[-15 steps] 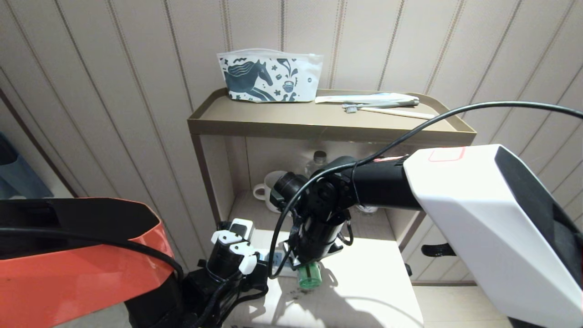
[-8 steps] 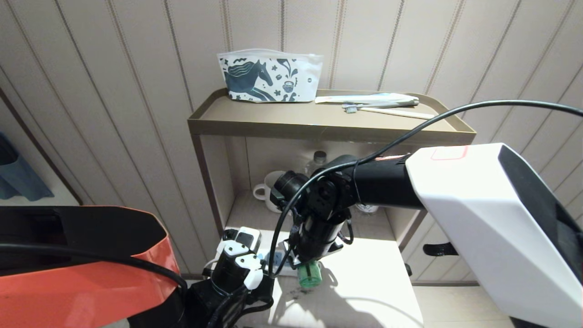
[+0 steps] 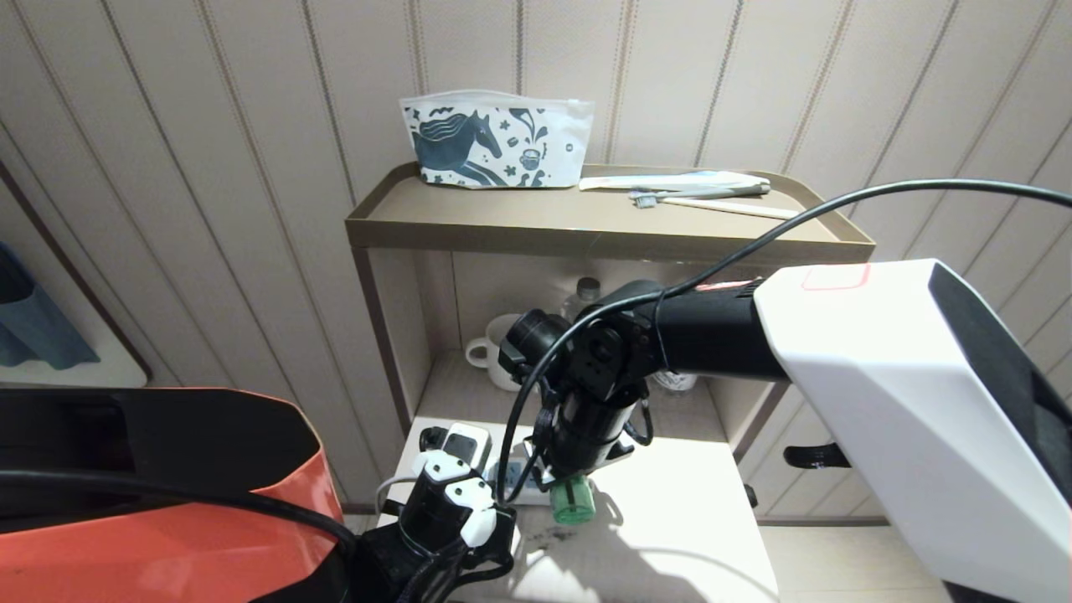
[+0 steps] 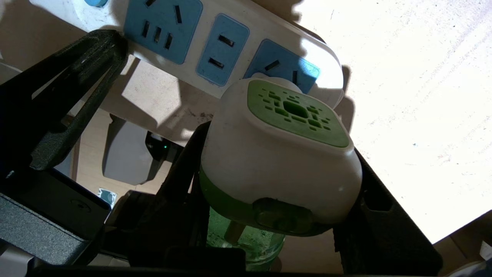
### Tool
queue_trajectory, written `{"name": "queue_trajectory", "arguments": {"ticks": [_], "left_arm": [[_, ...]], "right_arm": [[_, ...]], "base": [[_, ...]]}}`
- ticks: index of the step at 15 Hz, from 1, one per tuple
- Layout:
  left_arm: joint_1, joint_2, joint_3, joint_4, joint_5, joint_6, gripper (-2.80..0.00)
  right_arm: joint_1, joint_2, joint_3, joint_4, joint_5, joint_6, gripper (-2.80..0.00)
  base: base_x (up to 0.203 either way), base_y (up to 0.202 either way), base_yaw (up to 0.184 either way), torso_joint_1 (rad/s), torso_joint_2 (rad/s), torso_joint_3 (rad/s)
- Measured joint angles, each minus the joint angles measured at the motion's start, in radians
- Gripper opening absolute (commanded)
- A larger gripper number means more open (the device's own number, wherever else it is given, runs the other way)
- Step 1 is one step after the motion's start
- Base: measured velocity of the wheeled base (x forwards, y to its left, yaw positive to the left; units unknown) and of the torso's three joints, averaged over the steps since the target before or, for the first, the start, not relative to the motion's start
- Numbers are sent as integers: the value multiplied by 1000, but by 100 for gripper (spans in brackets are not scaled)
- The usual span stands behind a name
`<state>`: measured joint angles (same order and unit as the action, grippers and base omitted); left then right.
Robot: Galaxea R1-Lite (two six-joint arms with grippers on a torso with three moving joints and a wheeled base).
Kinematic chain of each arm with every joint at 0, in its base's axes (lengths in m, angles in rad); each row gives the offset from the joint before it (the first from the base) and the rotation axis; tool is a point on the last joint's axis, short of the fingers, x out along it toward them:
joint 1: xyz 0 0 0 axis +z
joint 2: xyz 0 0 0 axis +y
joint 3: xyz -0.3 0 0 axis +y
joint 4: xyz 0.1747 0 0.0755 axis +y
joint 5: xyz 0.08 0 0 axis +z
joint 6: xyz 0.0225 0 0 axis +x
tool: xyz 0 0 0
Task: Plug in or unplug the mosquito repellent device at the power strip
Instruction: Hold the socket with your left hand and unplug it with your right hand
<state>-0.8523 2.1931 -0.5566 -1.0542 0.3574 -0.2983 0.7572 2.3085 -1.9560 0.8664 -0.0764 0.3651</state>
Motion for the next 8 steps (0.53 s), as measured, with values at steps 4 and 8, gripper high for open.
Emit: {"name": "queue_trajectory", "arguments": {"ticks": [4, 8], "left_arm": [[2, 36, -12, -68, 11, 10, -280], [4, 68, -13, -103, 21, 11, -280]], "right_arm": [[1, 24, 0, -1, 4, 2, -280], [1, 28, 0, -15, -2, -19, -280]], "base": [[0, 0, 0, 0, 0, 0], [0, 0, 0, 0, 0, 0]]}}
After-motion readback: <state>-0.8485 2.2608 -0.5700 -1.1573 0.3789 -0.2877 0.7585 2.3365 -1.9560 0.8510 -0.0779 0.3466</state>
